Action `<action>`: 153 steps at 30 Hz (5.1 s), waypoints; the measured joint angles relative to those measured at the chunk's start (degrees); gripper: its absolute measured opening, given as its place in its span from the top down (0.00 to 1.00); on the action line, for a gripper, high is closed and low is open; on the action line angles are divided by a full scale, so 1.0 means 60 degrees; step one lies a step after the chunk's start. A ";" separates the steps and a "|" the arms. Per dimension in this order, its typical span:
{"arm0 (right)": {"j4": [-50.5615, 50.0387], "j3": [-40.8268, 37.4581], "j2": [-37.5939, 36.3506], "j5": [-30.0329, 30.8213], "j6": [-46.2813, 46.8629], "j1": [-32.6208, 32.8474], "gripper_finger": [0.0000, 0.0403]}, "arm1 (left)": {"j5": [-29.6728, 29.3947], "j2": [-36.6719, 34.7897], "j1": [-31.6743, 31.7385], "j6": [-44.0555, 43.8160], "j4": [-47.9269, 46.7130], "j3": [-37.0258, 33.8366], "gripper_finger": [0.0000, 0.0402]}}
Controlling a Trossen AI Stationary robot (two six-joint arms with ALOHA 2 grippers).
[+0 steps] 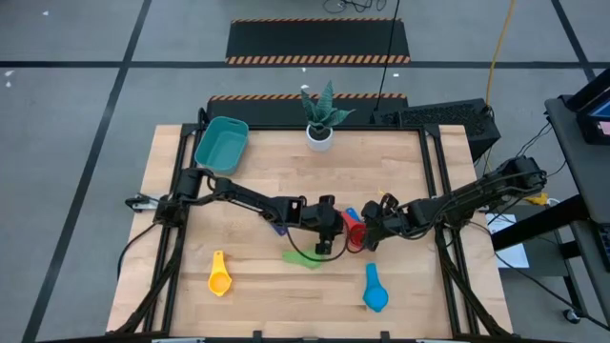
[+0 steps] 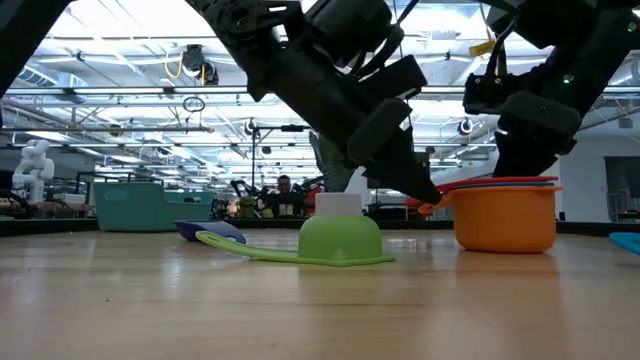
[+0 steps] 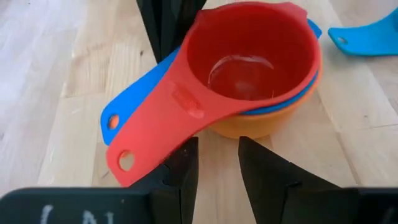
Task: Nest measuring cups in basket
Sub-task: Stack the red measuring cup on top of the blue measuring cup, then stack the light blue measuring cup on top of the orange measuring cup
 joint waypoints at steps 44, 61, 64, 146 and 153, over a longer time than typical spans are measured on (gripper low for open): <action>-0.1479 0.0000 -0.1704 -0.0343 0.1619 0.1072 1.00 | 0.0597 -0.0195 -0.0698 -0.0394 -0.0587 0.0001 0.71; 0.1153 0.0002 -0.1318 -0.1311 0.4020 0.2463 1.00 | -0.0437 -0.0338 -0.0844 -0.0575 -0.0914 -0.0004 0.71; 0.1722 0.0008 -0.0913 -0.1322 0.4078 0.2449 1.00 | -0.0444 -0.0905 -0.0771 -0.0622 -0.1587 -0.0018 0.71; -0.1895 0.1838 0.1016 -0.0546 0.3374 0.2776 0.76 | -0.2007 -0.7629 -0.3671 -0.2801 -0.7250 -0.2294 0.71; 0.0008 0.0741 0.1016 -0.1347 0.3091 0.2772 0.59 | -0.2007 -0.7635 -0.3656 -0.3116 -0.7241 -0.2331 0.71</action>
